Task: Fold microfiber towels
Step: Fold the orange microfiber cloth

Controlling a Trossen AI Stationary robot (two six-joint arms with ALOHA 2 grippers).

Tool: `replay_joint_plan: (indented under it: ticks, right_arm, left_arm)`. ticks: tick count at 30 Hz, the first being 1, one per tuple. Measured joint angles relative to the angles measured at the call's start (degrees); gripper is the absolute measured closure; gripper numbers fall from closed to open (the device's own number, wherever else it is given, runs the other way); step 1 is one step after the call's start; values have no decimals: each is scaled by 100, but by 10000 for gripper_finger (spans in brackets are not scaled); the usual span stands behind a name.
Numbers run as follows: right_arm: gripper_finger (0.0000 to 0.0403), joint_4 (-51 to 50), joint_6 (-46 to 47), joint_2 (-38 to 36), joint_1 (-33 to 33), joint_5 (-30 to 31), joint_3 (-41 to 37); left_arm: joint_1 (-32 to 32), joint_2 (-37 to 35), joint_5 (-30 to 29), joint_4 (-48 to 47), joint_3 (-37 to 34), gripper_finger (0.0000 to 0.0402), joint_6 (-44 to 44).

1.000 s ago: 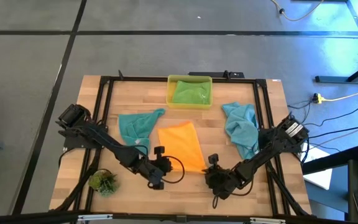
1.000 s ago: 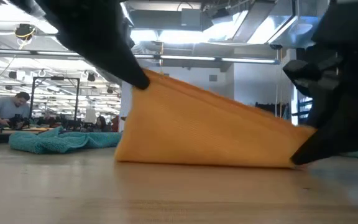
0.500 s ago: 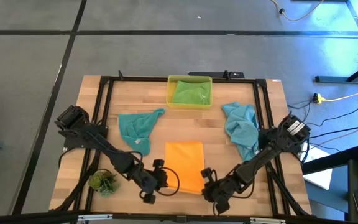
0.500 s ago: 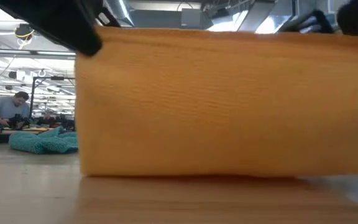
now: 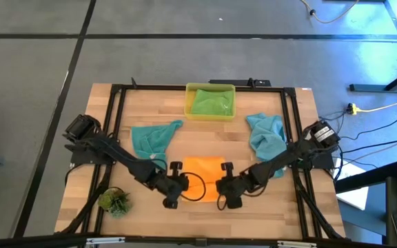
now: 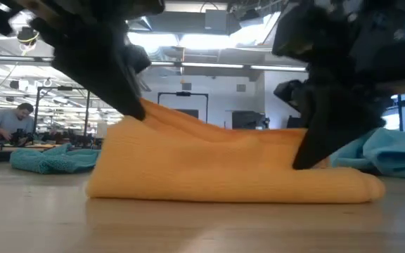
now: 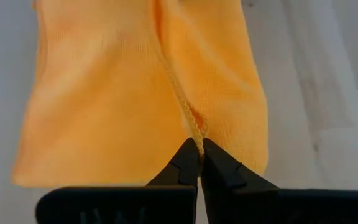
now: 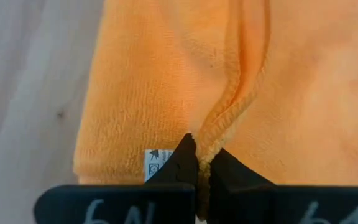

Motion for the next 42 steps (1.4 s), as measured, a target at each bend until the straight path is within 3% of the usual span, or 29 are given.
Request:
replay_joint_plan:
  ticks: [10,19,26,35,42]
  right_arm:
    - [401,-134,-133,-534,-89,713,-74]
    - [401,-904,153,-604,-607,1025,-74]
    - [401,-796,168,-564,-1130,1075,-74]
    - [401,240,12,-554,-1699,509,-725]
    - [376,999,-117,-554,-1914,479,-1204]
  left_arm:
    - [384,-114,-104,-48,0,401,360]
    - [541,-616,-1084,-677,11,401,509]
    - [1016,-608,-879,-976,-247,401,473]
    - [1667,-608,-369,201,-1171,401,483]
    - [1901,-608,-238,495,-1322,401,480]
